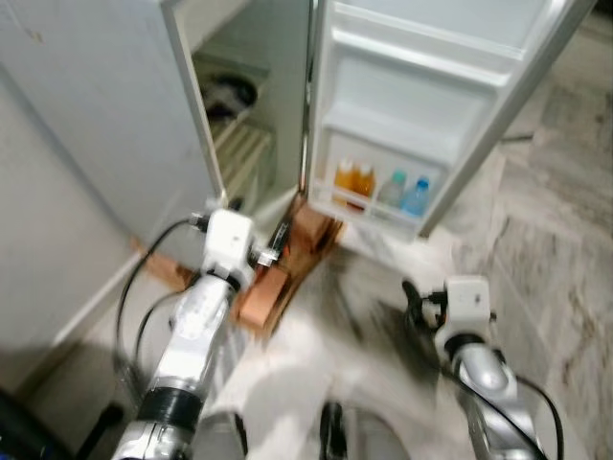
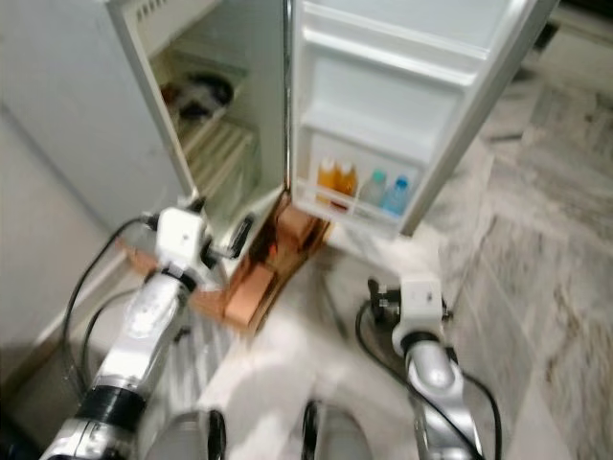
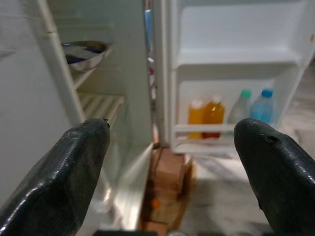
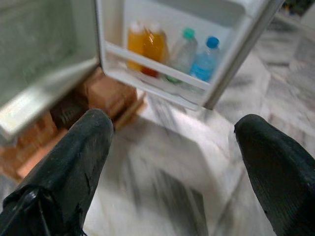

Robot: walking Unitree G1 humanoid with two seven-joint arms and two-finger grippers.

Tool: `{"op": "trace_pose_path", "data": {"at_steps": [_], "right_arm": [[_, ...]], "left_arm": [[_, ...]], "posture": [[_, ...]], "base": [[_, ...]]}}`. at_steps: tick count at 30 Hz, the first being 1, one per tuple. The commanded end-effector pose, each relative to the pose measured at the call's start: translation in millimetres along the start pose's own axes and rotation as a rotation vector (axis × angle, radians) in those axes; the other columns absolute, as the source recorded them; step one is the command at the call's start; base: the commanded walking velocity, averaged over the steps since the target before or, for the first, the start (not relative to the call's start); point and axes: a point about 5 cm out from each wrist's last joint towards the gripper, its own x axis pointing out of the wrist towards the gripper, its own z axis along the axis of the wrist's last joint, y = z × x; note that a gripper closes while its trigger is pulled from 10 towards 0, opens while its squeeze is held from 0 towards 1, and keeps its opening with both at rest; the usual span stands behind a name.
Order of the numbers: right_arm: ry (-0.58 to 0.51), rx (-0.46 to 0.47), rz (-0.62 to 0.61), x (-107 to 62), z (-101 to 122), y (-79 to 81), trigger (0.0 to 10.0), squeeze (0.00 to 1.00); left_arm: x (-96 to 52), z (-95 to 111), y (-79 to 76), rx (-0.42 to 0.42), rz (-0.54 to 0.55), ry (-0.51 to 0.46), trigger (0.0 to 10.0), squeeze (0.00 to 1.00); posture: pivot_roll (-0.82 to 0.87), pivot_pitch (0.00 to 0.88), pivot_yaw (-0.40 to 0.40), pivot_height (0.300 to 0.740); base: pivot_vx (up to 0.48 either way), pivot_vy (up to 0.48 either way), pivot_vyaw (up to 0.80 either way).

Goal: Restocking fridge

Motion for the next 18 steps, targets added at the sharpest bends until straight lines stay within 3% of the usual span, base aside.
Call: {"op": "trace_pose_path", "data": {"at_steps": [1, 6, 9, 18], "right_arm": [[0.016, -0.014, -0.011, 0.4, -4, -5.2, 10.0, 0.0], [0.014, -0.024, -0.005, 1.2, -4, -5.2, 10.0, 0.0], [0.012, -0.03, -0.005, 1.8, -4, -5.1, 10.0, 0.0], [-0.017, -0.034, -0.02, 5.2, 2, -6.9, 10.0, 0.0]], "left_arm": [[-5.3, 8, -6.2, 0.006, -0.012, -0.021, 10.0, 0.0], [-10.1, 8, -7.6, 0.002, -0.014, -0.009, 10.0, 0.0], [-5.4, 12, -7.7, 0.004, -0.004, -0.015, 10.0, 0.0], [0.9, 22, -8.0, 0.012, 0.002, -0.029, 10.0, 0.0]], "posture": [[0.04, 0.105, -0.04, 0.74], [0.04, 0.104, -0.041, 0.74], [0.04, 0.103, -0.04, 0.74], [0.03, 0.115, -0.03, 0.74]], "base": [[0.334, -0.341, -0.8], [0.356, -0.316, -0.8], [0.401, -0.259, -0.8], [0.422, 0.0, -0.8]]}}
